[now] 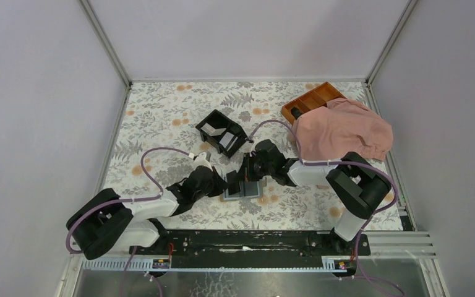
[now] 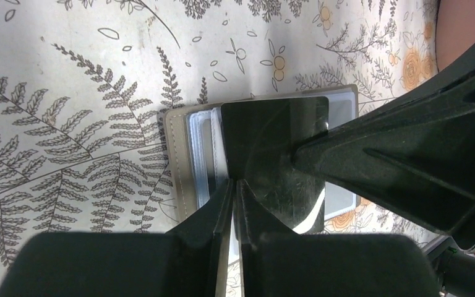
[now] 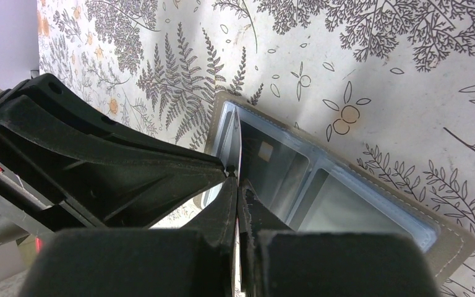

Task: Put the credit cards into the card holder
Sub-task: Turn over the card slot in the card holder, then insert the credit card into the card holder.

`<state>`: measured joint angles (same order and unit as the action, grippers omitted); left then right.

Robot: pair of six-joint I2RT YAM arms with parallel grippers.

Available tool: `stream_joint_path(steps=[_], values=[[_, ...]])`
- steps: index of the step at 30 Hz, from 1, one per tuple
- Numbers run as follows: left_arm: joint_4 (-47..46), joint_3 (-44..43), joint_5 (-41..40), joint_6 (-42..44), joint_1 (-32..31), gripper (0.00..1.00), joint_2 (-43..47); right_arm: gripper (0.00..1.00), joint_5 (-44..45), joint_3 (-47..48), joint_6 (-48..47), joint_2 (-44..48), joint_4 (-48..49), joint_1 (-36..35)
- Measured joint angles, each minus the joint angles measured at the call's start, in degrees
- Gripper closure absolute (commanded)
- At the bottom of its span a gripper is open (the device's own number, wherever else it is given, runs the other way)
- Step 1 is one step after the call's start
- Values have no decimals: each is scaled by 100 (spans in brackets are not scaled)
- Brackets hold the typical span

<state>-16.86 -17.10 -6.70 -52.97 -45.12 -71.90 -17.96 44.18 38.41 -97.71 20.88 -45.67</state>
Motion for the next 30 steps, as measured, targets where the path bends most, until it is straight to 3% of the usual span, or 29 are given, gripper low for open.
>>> stream_joint_path(steps=[30], values=[[-212, -4, -286, -111, -87, 91, -166, 100, 352, -437, -278, 1121, -632, 382]])
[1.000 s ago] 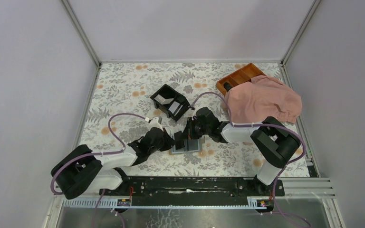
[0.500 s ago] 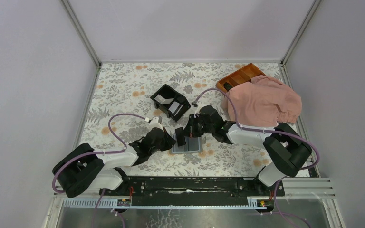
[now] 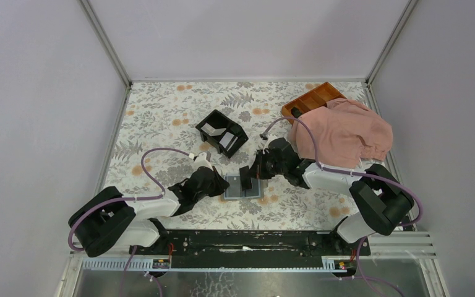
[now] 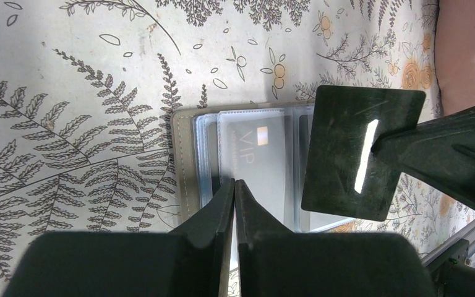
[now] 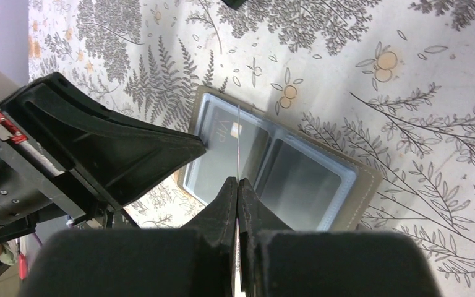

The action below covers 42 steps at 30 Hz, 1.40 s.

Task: Put the credit cards into the card holder
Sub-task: Insert the credit card into the card holder.

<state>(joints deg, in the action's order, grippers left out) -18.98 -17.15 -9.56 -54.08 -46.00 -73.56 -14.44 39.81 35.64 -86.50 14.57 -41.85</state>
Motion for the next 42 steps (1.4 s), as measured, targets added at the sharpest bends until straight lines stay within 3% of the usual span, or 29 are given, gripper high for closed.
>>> stream_joint_path(steps=[23, 42], values=[[9, 0, -92, 0, -48, 92, 11, 100, -623, -645, 817, -302, 1014, 313], [28, 0, -144, 0, -92, 94, 26, 100, -603, -1285, 1624, -208, 1711, 330]])
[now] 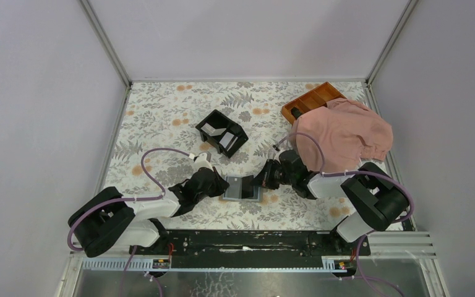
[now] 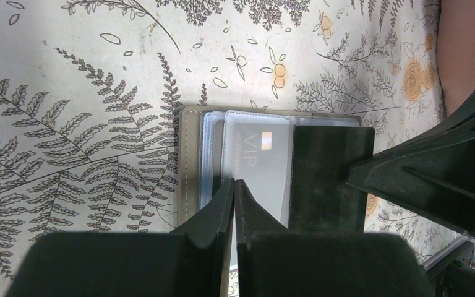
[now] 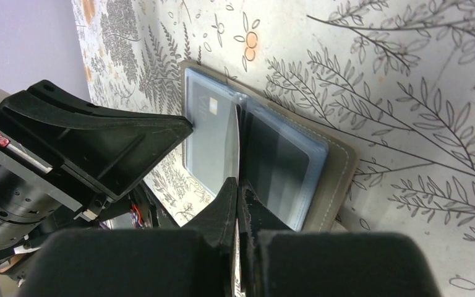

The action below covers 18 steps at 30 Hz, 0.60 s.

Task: Put the credit cards into the card holder
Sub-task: Insert the credit card into the card holder.

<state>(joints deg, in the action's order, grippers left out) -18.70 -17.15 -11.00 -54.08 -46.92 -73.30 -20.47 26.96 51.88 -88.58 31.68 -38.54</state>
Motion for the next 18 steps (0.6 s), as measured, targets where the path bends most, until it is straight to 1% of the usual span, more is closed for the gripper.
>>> stream_joint_path(steps=[8, 18], values=[[2, 0, -52, -22, -42, 94, 0, 100, -2, -254, 350, -31, 411, 0], [48, 2, -90, -26, -79, 94, 33, 100, -20, -330, 697, -417, 1064, 0]])
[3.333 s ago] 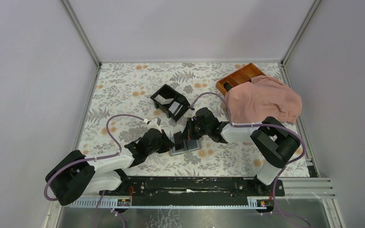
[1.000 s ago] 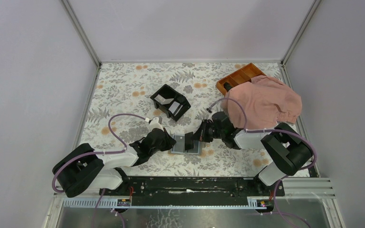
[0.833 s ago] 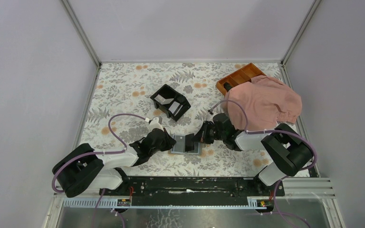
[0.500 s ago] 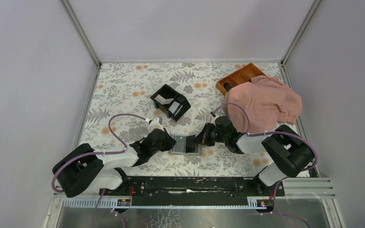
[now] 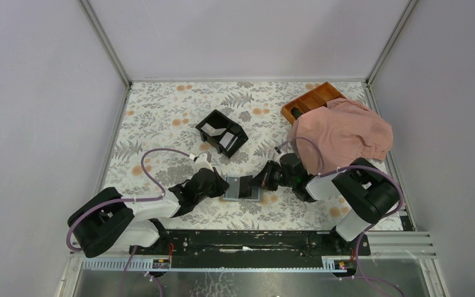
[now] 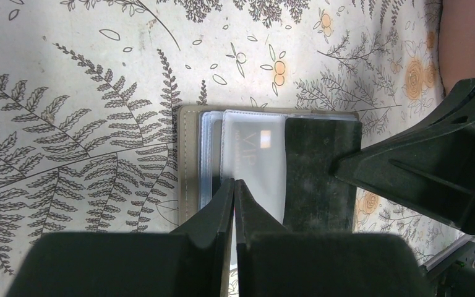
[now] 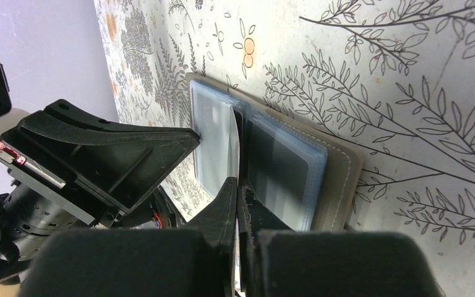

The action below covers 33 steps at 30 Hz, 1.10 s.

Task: Put the credit cards into the card holder
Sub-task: Insert the credit card into the card holder.

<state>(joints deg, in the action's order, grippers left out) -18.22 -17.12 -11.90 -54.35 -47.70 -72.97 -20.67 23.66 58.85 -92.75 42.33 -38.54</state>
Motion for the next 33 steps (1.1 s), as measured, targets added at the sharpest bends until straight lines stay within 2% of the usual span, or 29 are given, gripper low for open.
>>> stream_joint_path(steps=[33], values=[[15, 0, -72, -15, -81, 95, 4, 100, 17, -297, 407, -466, 1054, -219]])
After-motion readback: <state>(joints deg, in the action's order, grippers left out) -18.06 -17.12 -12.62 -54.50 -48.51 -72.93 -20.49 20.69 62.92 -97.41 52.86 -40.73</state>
